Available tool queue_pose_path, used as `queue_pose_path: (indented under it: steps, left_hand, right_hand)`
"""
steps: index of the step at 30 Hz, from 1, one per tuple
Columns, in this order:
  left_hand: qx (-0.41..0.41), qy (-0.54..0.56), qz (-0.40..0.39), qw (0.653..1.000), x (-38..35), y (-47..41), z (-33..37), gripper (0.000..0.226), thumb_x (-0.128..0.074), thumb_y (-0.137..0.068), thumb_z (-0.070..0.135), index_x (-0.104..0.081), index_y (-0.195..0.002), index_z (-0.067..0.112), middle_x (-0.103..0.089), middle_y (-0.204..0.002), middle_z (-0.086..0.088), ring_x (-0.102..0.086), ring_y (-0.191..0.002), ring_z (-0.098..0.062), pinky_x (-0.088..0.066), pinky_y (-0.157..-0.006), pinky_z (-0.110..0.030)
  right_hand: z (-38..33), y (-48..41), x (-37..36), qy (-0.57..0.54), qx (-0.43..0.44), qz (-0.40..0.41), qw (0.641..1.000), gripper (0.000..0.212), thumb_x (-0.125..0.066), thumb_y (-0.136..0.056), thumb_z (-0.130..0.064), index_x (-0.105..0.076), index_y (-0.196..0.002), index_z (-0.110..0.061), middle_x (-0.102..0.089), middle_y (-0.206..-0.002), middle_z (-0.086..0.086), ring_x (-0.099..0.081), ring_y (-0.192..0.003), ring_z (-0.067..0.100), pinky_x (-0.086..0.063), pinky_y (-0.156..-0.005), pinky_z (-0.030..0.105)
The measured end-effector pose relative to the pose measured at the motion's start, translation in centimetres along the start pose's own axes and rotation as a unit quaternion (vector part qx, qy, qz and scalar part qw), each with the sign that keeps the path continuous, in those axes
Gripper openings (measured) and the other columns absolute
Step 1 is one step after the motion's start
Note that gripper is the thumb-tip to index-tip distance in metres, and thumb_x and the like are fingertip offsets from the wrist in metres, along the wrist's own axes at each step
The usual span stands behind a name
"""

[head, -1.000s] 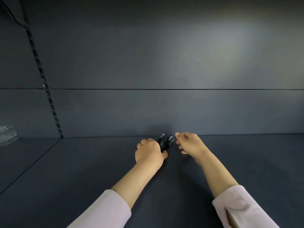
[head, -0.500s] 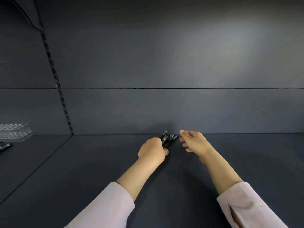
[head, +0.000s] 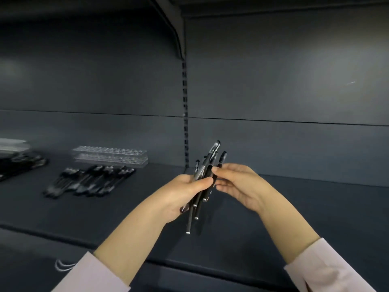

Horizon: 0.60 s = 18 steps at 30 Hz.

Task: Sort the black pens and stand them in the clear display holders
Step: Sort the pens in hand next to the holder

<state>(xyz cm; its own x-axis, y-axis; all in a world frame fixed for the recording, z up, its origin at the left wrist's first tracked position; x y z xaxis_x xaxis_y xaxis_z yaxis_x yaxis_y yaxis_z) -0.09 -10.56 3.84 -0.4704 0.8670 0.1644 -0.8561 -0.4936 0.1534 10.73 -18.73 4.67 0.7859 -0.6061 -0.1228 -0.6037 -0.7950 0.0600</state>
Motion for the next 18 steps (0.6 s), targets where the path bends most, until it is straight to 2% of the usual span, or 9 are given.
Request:
queue_pose_path:
  steps: [4,6,8,9,12,18]
  left_hand:
    - [-0.008,-0.008,0.051,0.999,10.8,5.1,-2.2,0.021,-0.061,-0.096,0.031,-0.07,-0.096,0.012,-0.072,-0.08,0.001,-0.068,-0.079,-0.015,-0.053,-0.08,-0.033]
    - [-0.009,0.009,0.082,0.997,16.2,7.4,-3.5,0.02,-0.06,-0.097,0.027,-0.07,-0.096,0.01,-0.072,-0.079,-0.002,-0.069,-0.076,-0.014,-0.054,-0.072,-0.027]
    - [-0.004,0.033,0.111,0.993,21.3,9.6,-5.0,0.018,-0.059,-0.097,0.021,-0.069,-0.101,0.007,-0.071,-0.076,-0.001,-0.069,-0.065,-0.008,-0.053,-0.057,-0.019]
    - [-0.004,0.047,0.122,0.991,23.7,10.6,-5.5,0.018,-0.059,-0.097,0.018,-0.069,-0.105,0.005,-0.071,-0.076,-0.001,-0.069,-0.062,-0.006,-0.052,-0.054,-0.019]
    - [-0.005,0.081,0.149,0.985,30.5,12.9,-7.1,0.02,-0.059,-0.097,0.014,-0.069,-0.109,0.003,-0.074,-0.079,0.0,-0.069,-0.065,-0.008,-0.055,-0.058,-0.02]
    - [0.012,0.104,0.201,0.974,41.7,14.8,-10.1,0.019,-0.057,-0.099,0.019,-0.066,-0.11,0.006,-0.077,-0.094,-0.002,-0.071,-0.073,-0.007,-0.055,-0.063,-0.02]
  right_hand:
    - [1.3,-0.8,-11.7,-0.036,0.01,-0.028,0.999,0.003,-0.067,-0.088,-0.01,-0.068,-0.086,-0.009,-0.072,-0.079,0.005,-0.067,-0.068,0.01,-0.056,-0.065,0.021]
    - [1.9,-1.2,-17.1,-0.053,0.016,-0.023,0.998,0.005,-0.066,-0.089,-0.008,-0.067,-0.094,-0.009,-0.071,-0.081,0.006,-0.066,-0.064,0.007,-0.055,-0.063,0.02]
    - [2.6,-1.8,-22.4,-0.067,0.025,-0.026,0.997,0.019,-0.065,-0.09,-0.007,-0.059,-0.107,-0.012,-0.072,-0.081,0.006,-0.066,-0.066,0.009,-0.055,-0.063,0.021]
    - [2.9,-2.3,-24.8,-0.072,0.029,-0.029,0.997,0.028,-0.065,-0.09,-0.006,-0.054,-0.113,-0.016,-0.073,-0.081,0.006,-0.066,-0.071,0.012,-0.055,-0.064,0.022]
    - [3.7,-3.5,-31.6,-0.07,0.029,-0.045,0.996,0.06,-0.065,-0.089,-0.004,-0.036,-0.136,-0.027,-0.073,-0.082,0.008,-0.066,-0.076,0.016,-0.055,-0.063,0.023]
    - [3.3,-8.3,-40.7,-0.047,0.03,-0.027,0.998,0.071,-0.064,-0.089,-0.001,-0.028,-0.144,-0.027,-0.071,-0.083,0.01,-0.062,-0.068,0.014,-0.055,-0.061,0.023]
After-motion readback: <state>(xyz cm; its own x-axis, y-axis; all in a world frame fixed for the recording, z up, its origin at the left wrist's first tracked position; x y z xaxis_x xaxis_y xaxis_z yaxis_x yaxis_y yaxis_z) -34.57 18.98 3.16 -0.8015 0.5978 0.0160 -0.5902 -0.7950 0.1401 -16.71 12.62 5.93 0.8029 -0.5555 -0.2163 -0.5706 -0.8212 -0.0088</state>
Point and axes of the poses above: each hand's wrist, its own y-axis away from the middle knuckle, its own x-axis out of the back of the hand, z = x × y, the point moved 8 cm from there along -y, towards the middle knuckle
